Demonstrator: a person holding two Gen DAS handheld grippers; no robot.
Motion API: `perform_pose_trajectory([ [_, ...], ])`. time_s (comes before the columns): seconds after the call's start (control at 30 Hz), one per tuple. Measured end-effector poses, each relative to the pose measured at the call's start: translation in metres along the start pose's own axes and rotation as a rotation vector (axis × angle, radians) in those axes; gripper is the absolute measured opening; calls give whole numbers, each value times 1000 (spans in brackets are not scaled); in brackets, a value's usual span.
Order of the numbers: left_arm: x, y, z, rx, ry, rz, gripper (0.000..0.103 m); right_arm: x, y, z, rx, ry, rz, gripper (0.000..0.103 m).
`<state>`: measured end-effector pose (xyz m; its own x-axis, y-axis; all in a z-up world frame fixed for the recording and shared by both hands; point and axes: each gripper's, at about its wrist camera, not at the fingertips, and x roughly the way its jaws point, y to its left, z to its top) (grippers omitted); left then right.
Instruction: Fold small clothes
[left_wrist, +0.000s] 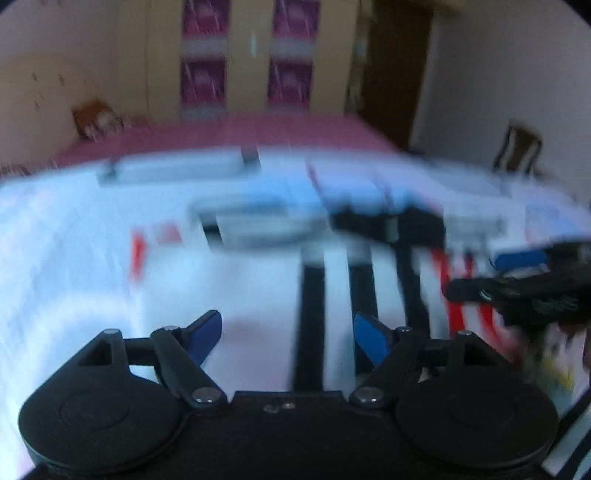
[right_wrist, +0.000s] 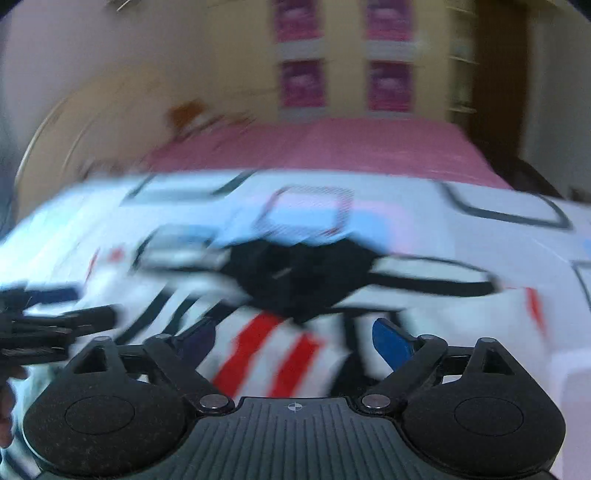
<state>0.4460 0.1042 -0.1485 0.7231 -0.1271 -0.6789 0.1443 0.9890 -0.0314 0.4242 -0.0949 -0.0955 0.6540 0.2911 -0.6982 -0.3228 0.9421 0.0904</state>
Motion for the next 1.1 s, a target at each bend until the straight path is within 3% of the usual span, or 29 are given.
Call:
perform_pose_trajectory([
  [0.03, -3, -3, -8, 28, -40, 20, 80, 16, 0, -8, -11, 77, -48, 66],
  [0.1, -20, -4, -12, 20, -43, 33, 76, 11, -5, -14, -7, 47, -59, 66],
  [0.2, -56, -4, -21, -5, -122, 22, 75, -22, -8, -16, 11, -34, -39, 65],
  [0.3, -45, -9, -36, 23, -29, 56, 76, -23, -2, -33, 7, 19, -15, 64],
  [0.33, -45, -7, -41, 10, -32, 53, 76, -18, -3, -40, 6, 52, -36, 64],
  [0.5, -56, -11, -42, 66, -34, 68, 73, -29, -13, -51, 45, 31, -53, 64],
  [0.6, -76, -12, -37, 28, -108, 44, 75, -54, -16, -46, 67, -42, -52, 64],
  [0.67, -62, -8, -42, 32, -42, 81, 75, -48, -22, -50, 61, -11, -92, 64],
  [0.7, -54, -2, -46, 18, -12, 71, 74, -36, -28, -56, 66, 60, -143, 64],
  [0.77, -57, -1, -47, 28, -27, 59, 74, -37, -44, -64, 150, 50, -103, 65],
  [0.83, -64, -3, -46, 45, -29, 71, 70, -45, -47, -61, 155, 48, -129, 64],
  [0.9, -74, -7, -43, 64, -66, 75, 73, -59, -48, -58, 174, -5, -117, 55],
  [1.0, -70, -11, -41, 59, -64, 54, 76, -68, -39, -53, 174, -81, -105, 53],
  [1.1, -53, 2, -43, 13, -9, 56, 75, -45, -35, -50, 130, -12, -145, 53],
])
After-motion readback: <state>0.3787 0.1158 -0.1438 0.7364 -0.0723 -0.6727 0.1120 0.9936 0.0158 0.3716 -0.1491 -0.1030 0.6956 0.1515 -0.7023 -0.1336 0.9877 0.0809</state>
